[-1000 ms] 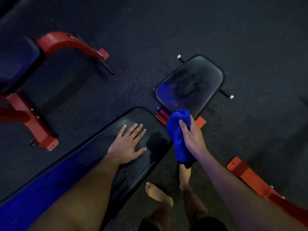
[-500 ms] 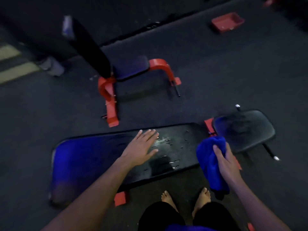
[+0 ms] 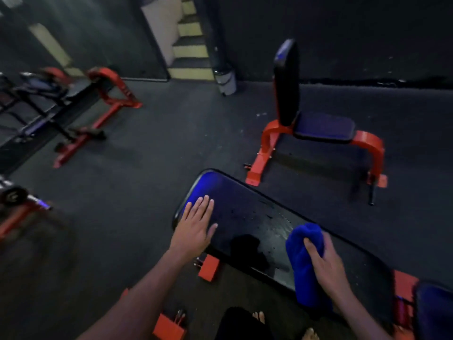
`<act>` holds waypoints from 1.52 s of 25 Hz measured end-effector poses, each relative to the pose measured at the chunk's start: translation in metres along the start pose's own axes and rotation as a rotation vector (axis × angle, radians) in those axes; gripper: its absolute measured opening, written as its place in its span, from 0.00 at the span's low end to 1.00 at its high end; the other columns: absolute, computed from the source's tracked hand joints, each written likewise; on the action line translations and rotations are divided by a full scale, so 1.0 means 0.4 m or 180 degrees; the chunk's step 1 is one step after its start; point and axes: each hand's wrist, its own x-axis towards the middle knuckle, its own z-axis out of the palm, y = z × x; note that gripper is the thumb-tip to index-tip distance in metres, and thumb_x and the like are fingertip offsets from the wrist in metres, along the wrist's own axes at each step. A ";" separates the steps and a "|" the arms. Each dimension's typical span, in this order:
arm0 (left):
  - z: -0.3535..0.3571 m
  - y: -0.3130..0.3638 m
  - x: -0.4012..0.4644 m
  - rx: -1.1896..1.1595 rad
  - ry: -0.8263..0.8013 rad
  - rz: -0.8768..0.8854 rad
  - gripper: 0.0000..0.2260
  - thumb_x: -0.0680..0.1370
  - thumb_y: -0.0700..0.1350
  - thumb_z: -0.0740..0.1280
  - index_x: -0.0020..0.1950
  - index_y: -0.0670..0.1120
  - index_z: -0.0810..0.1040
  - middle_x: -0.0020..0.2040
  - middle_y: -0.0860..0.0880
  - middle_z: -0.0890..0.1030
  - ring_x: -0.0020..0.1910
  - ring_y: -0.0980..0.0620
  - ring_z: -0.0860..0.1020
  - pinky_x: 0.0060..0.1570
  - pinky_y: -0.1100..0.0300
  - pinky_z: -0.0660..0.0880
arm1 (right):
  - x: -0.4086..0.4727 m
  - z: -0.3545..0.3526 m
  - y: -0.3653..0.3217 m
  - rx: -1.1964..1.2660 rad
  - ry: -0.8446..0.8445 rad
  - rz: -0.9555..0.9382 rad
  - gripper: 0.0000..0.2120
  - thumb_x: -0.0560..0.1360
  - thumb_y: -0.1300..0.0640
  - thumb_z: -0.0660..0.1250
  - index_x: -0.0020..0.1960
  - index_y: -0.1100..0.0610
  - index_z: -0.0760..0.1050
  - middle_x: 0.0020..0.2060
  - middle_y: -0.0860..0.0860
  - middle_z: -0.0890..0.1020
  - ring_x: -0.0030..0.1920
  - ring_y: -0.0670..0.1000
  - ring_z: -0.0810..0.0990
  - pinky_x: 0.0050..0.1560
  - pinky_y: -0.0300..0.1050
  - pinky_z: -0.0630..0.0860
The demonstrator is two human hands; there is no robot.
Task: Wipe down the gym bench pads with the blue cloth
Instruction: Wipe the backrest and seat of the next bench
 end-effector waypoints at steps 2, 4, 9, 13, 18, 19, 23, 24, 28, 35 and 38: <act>0.043 -0.004 -0.033 0.0002 0.0124 -0.0266 0.30 0.83 0.57 0.54 0.80 0.41 0.65 0.80 0.42 0.66 0.79 0.43 0.65 0.79 0.48 0.49 | 0.067 0.045 -0.032 -0.0289 -0.0307 -0.0216 0.07 0.81 0.48 0.62 0.56 0.37 0.70 0.53 0.40 0.78 0.54 0.44 0.77 0.55 0.49 0.70; 0.081 0.006 -0.053 -0.0109 0.0188 -0.0610 0.31 0.83 0.57 0.54 0.81 0.40 0.63 0.81 0.41 0.63 0.80 0.43 0.62 0.78 0.46 0.51 | 0.143 0.095 -0.068 -0.0585 -0.0504 -0.0503 0.11 0.80 0.46 0.63 0.61 0.40 0.70 0.58 0.43 0.77 0.57 0.44 0.76 0.59 0.48 0.71; 0.145 0.061 -0.075 -0.0345 0.0404 -0.1286 0.31 0.83 0.57 0.53 0.81 0.40 0.61 0.82 0.41 0.61 0.81 0.43 0.60 0.77 0.45 0.53 | 0.316 0.228 -0.175 -0.1242 -0.0924 -0.1224 0.19 0.79 0.50 0.66 0.68 0.52 0.70 0.60 0.49 0.74 0.57 0.42 0.71 0.59 0.38 0.65; 0.190 0.115 -0.097 -0.0404 0.0434 -0.1588 0.31 0.84 0.58 0.52 0.83 0.42 0.57 0.83 0.43 0.57 0.82 0.45 0.55 0.79 0.47 0.49 | 0.424 0.301 -0.215 -0.1513 -0.1352 -0.1501 0.23 0.79 0.47 0.66 0.70 0.53 0.68 0.62 0.52 0.72 0.60 0.48 0.73 0.59 0.40 0.66; 0.188 0.219 -0.096 -0.0430 0.0298 -0.1702 0.30 0.84 0.57 0.52 0.83 0.44 0.56 0.83 0.45 0.54 0.83 0.47 0.54 0.80 0.49 0.48 | 0.460 0.247 -0.172 -0.1552 -0.1610 -0.1535 0.24 0.79 0.47 0.67 0.71 0.53 0.67 0.63 0.51 0.71 0.60 0.48 0.73 0.59 0.40 0.66; 0.178 0.235 -0.105 -0.0470 0.0250 -0.1682 0.30 0.84 0.57 0.52 0.83 0.45 0.55 0.84 0.46 0.53 0.83 0.48 0.52 0.80 0.49 0.47 | 0.448 0.216 -0.148 -0.1485 -0.1660 -0.1452 0.23 0.79 0.47 0.67 0.71 0.52 0.67 0.62 0.50 0.71 0.59 0.47 0.73 0.59 0.42 0.67; 0.132 0.242 -0.144 -0.0304 0.0189 -0.1448 0.29 0.83 0.56 0.54 0.82 0.44 0.61 0.82 0.45 0.59 0.82 0.46 0.57 0.78 0.48 0.51 | 0.375 0.112 -0.035 -0.1224 -0.1514 -0.1131 0.23 0.78 0.49 0.68 0.70 0.53 0.69 0.61 0.51 0.73 0.60 0.50 0.75 0.60 0.43 0.68; 0.121 0.230 -0.149 -0.0231 0.0163 -0.1312 0.29 0.83 0.56 0.55 0.82 0.43 0.61 0.82 0.45 0.60 0.81 0.46 0.58 0.78 0.48 0.52 | 0.355 0.092 -0.020 -0.1125 -0.1406 -0.1048 0.23 0.78 0.50 0.68 0.70 0.55 0.69 0.61 0.52 0.73 0.60 0.51 0.75 0.59 0.42 0.67; 0.098 0.151 -0.140 -0.0184 0.0147 -0.1006 0.28 0.84 0.55 0.55 0.82 0.44 0.61 0.83 0.46 0.59 0.82 0.46 0.58 0.78 0.48 0.52 | 0.286 0.067 0.040 -0.1123 -0.1192 -0.0793 0.22 0.78 0.49 0.67 0.69 0.54 0.70 0.59 0.51 0.74 0.59 0.53 0.76 0.56 0.44 0.68; 0.084 -0.063 -0.079 -0.0088 0.0416 -0.0200 0.28 0.84 0.55 0.55 0.81 0.42 0.63 0.82 0.44 0.62 0.81 0.46 0.59 0.77 0.48 0.54 | 0.195 0.202 -0.013 -0.0829 -0.0474 -0.0555 0.17 0.79 0.46 0.66 0.66 0.47 0.70 0.60 0.47 0.77 0.58 0.50 0.77 0.56 0.47 0.71; 0.101 -0.125 -0.104 -0.0008 0.0338 0.0062 0.28 0.84 0.56 0.54 0.81 0.43 0.61 0.81 0.44 0.62 0.81 0.46 0.58 0.77 0.48 0.54 | 0.229 0.289 -0.094 -0.0889 -0.0277 -0.0915 0.18 0.79 0.51 0.67 0.67 0.52 0.71 0.60 0.49 0.76 0.60 0.51 0.76 0.58 0.42 0.67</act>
